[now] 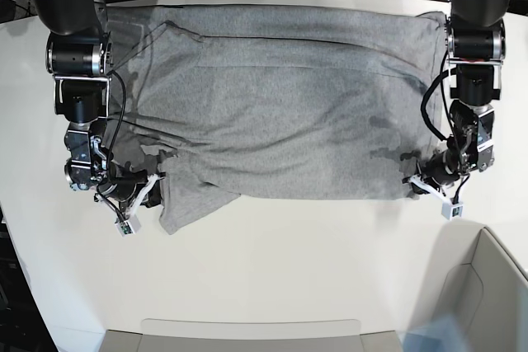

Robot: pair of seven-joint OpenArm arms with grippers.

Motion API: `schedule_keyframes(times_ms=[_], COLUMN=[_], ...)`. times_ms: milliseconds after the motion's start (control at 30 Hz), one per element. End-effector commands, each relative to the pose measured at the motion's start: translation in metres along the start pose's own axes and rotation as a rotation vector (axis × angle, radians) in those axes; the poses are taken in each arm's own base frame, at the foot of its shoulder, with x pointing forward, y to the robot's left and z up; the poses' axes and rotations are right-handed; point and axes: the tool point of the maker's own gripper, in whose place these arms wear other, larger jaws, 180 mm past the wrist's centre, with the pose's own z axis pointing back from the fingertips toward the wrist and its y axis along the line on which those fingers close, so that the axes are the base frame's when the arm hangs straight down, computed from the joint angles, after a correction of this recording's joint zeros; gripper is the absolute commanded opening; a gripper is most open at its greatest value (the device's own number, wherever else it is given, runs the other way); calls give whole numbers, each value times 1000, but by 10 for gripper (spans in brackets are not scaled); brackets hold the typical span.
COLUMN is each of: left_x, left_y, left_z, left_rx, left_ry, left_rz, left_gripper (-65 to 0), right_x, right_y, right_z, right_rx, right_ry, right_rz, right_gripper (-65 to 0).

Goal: Fold the T-shirt properly
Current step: 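Fold the hem up over the shirt toward the collar edge with both grippers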

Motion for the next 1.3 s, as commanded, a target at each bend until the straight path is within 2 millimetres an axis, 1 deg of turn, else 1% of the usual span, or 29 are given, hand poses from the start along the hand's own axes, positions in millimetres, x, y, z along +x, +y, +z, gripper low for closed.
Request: schedule_keyframes(times_ms=[0, 67, 100, 200, 267, 333, 433, 533, 567, 633, 700, 900, 1033, 1133, 1267], left_x=[-12, -2, 7, 19, 39, 45, 50, 58, 59, 54, 54, 44, 37, 33, 20], left_y=[6, 4, 6, 4, 4, 8, 11, 10, 10, 11, 9, 11, 19, 15, 11], left_z=[1, 2, 6, 15, 27, 36, 46, 53, 55, 59, 65, 81, 95, 102, 107], left_rx=[19, 15, 17, 5, -5, -8, -8, -11, -11, -9, -11, -2, 16, 17, 20], left_ry=[54, 11, -15, -70, -147, -184, -189, -199, -197, -182, -188, -174, -165, -146, -110], left_rz=[-14, -20, -30, -44, -16, 13, 27, 26, 23, 15, 1, -21, -19, -46, -76], left_gripper=[-650, -650, -650, -650, -650, -650, -650, -650, -650, -650, -650, -650, -650, -650, -650], right_x=[6, 10, 16, 38, 51, 61, 71, 84, 82, 81, 77, 68, 64, 58, 49], right_y=[-7, -8, -8, -7, -7, -7, -10, -9, -8, -4, 2, 18, 25, 31, 39], right_z=[3, 3, 5, 11, 14, 18, 25, 34, 35, 39, 42, 55, 69, 79, 95], right_rx=[-22, -23, -25, -36, -42, -49, -66, -84, -86, -94, -96, -111, -135, -153, -179], right_ry=[19, 13, -1, -53, -84, -107, -104, -109, -103, -99, -91, -77, -59, -36, -12], right_rz=[28, 30, 38, 79, 102, 119, 147, 183, 191, 215, 236, 301, 348, 381, 415], right_gripper=[-650, -650, -650, -650, -650, -650, -650, -650, -650, -650, -650, -650, -650, -650, -650])
